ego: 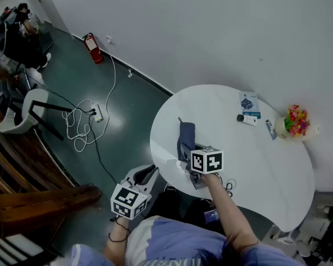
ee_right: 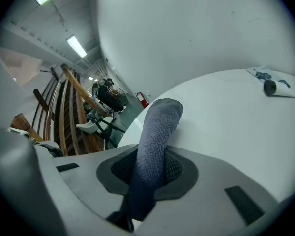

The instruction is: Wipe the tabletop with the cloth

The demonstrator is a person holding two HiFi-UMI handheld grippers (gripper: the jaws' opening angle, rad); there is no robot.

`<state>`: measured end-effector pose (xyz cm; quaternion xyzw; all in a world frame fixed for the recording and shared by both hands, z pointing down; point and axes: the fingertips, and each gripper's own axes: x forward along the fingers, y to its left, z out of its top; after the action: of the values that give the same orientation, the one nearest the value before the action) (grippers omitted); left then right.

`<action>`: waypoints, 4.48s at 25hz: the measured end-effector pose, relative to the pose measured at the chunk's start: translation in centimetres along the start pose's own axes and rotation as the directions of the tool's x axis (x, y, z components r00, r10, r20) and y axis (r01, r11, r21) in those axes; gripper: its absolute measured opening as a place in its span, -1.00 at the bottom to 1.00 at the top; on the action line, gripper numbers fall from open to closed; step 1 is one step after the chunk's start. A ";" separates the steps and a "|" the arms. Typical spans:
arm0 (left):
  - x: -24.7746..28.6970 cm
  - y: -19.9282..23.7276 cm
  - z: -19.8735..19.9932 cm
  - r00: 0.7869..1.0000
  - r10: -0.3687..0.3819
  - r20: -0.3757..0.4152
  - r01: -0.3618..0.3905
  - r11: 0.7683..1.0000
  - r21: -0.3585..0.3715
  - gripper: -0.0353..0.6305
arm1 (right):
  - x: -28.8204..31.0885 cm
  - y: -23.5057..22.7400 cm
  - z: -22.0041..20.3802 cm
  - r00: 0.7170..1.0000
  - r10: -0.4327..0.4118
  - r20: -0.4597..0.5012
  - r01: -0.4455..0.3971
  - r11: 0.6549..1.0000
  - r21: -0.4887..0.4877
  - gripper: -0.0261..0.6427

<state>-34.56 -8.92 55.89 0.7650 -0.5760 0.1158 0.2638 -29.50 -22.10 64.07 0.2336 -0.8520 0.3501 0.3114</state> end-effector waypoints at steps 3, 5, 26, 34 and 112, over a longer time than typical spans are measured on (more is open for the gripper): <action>1.7 -2.0 1.0 0.999 -0.035 0.003 0.035 0.999 0.028 -0.79 | -3.0 -3.4 -0.2 0.998 -0.063 0.027 0.062 0.997 0.036 -0.71; 3.2 -4.0 1.7 0.998 -0.068 0.003 0.068 0.996 0.051 -0.79 | -4.8 -5.8 -0.8 0.995 -0.091 0.041 0.088 0.994 0.063 -0.71; 18.2 -35.6 4.5 0.866 -0.483 -0.130 0.500 0.829 0.250 -0.79 | -34.9 -36.0 -13.7 0.862 -0.491 0.125 0.410 0.821 0.398 -0.71; 21.7 -45.7 3.7 0.816 -0.551 -0.177 0.578 0.770 0.268 -0.79 | -47.7 -46.6 -23.2 0.773 -0.632 0.066 0.520 0.689 0.504 -0.71; -5.5 1.1 -0.3 0.999 0.047 -0.001 -0.047 0.999 -0.014 -0.79 | 0.3 10.8 -3.3 0.990 0.134 -0.034 -0.138 0.974 -0.178 -0.71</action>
<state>-37.28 -4.44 53.81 0.7492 -0.5947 0.1183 0.2664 -35.16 -12.68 61.28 0.1419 -0.8908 0.2947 0.3155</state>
